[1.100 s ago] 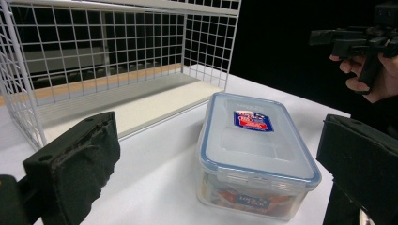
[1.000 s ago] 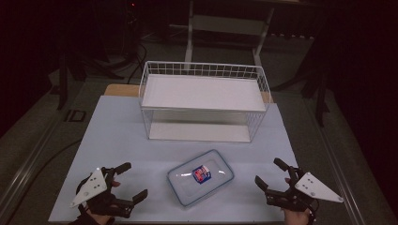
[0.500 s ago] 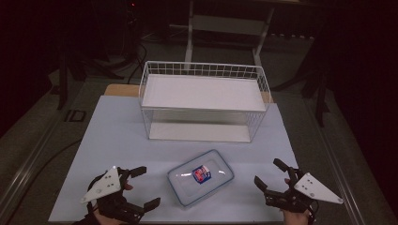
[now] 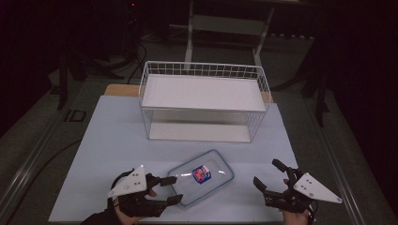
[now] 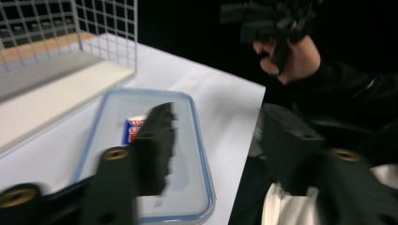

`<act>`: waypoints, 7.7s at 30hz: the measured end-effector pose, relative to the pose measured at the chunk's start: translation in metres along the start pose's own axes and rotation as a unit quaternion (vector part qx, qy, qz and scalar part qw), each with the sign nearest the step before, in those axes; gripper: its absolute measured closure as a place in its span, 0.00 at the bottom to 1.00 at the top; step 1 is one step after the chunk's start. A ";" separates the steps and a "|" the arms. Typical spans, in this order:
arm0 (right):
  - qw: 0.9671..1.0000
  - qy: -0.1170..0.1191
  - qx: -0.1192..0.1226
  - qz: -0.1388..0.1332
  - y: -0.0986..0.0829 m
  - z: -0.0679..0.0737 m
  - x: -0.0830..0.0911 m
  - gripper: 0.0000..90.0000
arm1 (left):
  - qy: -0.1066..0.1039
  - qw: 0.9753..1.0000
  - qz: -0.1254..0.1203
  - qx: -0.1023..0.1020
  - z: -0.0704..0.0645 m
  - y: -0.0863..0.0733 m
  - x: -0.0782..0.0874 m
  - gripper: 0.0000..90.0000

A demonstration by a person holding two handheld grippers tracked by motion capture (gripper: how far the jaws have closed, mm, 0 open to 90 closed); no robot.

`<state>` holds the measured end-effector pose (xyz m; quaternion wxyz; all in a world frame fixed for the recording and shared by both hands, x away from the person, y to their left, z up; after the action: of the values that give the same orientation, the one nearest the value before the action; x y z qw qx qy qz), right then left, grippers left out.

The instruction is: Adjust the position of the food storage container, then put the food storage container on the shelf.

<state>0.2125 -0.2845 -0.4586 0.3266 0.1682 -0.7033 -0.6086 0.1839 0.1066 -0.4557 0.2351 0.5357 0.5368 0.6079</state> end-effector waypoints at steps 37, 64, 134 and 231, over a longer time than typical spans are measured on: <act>1.000 0.015 -0.010 0.008 -0.002 -0.001 -0.002 0.14 | 0.020 0.985 0.169 -0.009 -0.005 -0.046 -0.064 1.00; 1.000 0.019 -0.009 0.014 -0.003 -0.001 -0.004 0.14 | 0.090 0.982 0.162 0.022 0.032 -0.053 -0.050 1.00; 0.999 0.038 0.003 0.035 -0.008 0.001 -0.015 0.15 | 0.137 0.983 0.069 0.099 0.106 -0.023 -0.029 0.11; 0.905 0.203 -0.277 0.252 -0.035 -0.032 -0.092 0.55 | -0.071 0.951 0.123 0.274 0.116 -0.027 -0.051 0.65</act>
<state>0.2950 -0.2573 -0.5146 0.6380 0.0080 -0.4435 -0.6294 0.2975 0.1174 -0.5184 0.0403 0.6834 0.5946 0.4218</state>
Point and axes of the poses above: each handheld gripper's, and its own axes: x roughly backward along the jaws, y roughly out of its top, z roughly to its left, the point moved 2 cm from there along -x, roughly forward along the jaws, and after that the axes turned 5 degrees about z, right-handed, at the moved point
